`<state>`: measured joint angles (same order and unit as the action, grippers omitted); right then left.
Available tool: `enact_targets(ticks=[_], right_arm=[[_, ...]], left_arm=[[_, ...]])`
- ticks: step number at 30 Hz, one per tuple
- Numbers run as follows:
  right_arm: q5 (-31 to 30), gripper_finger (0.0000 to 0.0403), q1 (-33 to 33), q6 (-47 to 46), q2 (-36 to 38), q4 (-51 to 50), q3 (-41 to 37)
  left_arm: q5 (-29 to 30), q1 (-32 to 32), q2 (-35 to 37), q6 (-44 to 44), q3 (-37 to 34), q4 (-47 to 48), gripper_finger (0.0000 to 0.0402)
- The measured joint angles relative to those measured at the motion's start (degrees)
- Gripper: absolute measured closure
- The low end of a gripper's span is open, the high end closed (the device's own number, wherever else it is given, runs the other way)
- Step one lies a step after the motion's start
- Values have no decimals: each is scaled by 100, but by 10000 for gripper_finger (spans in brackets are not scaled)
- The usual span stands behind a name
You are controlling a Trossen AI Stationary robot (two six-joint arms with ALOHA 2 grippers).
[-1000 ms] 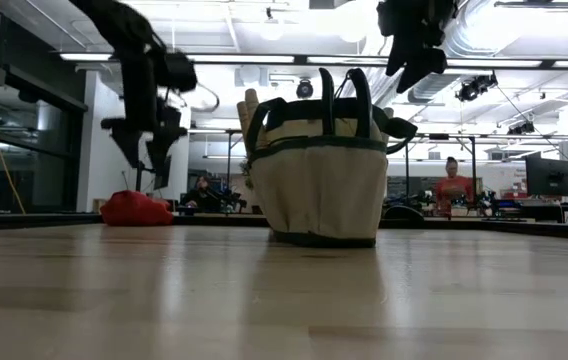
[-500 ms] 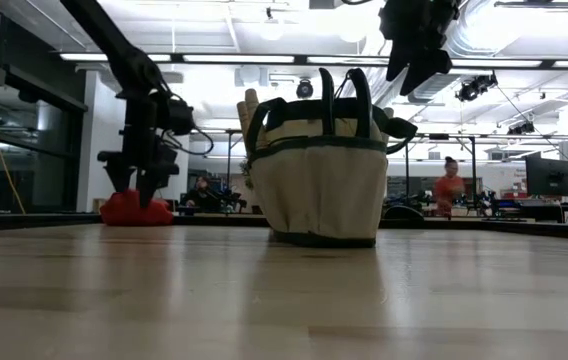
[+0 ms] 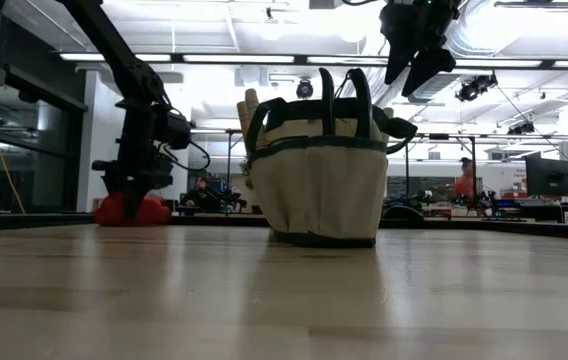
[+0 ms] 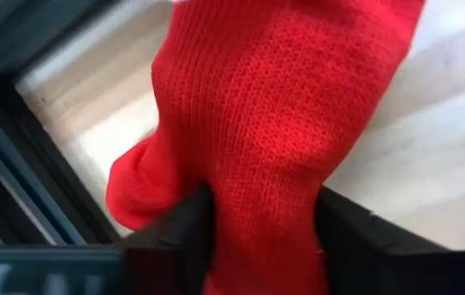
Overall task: Pick & Place Garden tools in Gardening bag
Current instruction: Put the red gloves into the brown gardening bag
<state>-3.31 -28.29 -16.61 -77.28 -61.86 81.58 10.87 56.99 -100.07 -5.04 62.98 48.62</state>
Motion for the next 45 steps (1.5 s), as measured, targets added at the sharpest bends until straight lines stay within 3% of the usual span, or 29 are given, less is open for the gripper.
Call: enact_targets(ticks=[7,14,24,33,41,45], right_arm=[[24,117,7,-12,0,-3,0],[79,117,50,-9,0,-3,0],[88,117,293,34,0,-3,0],[110,117,490,165,0,211,0],[211,117,478,-73,0,277,0],[163,117,446,-288,0,303,0]], left_arm=[[-502,2,2,376,2,421,376],[-1814,-192,265,960,-4,662,379],[-2692,-1154,1941,491,-7,371,379],[-2446,-2970,3152,616,-7,-1061,380],[-1282,-4344,2982,1044,-7,-2455,380],[-1161,-4656,2623,1325,-7,-3048,380]])
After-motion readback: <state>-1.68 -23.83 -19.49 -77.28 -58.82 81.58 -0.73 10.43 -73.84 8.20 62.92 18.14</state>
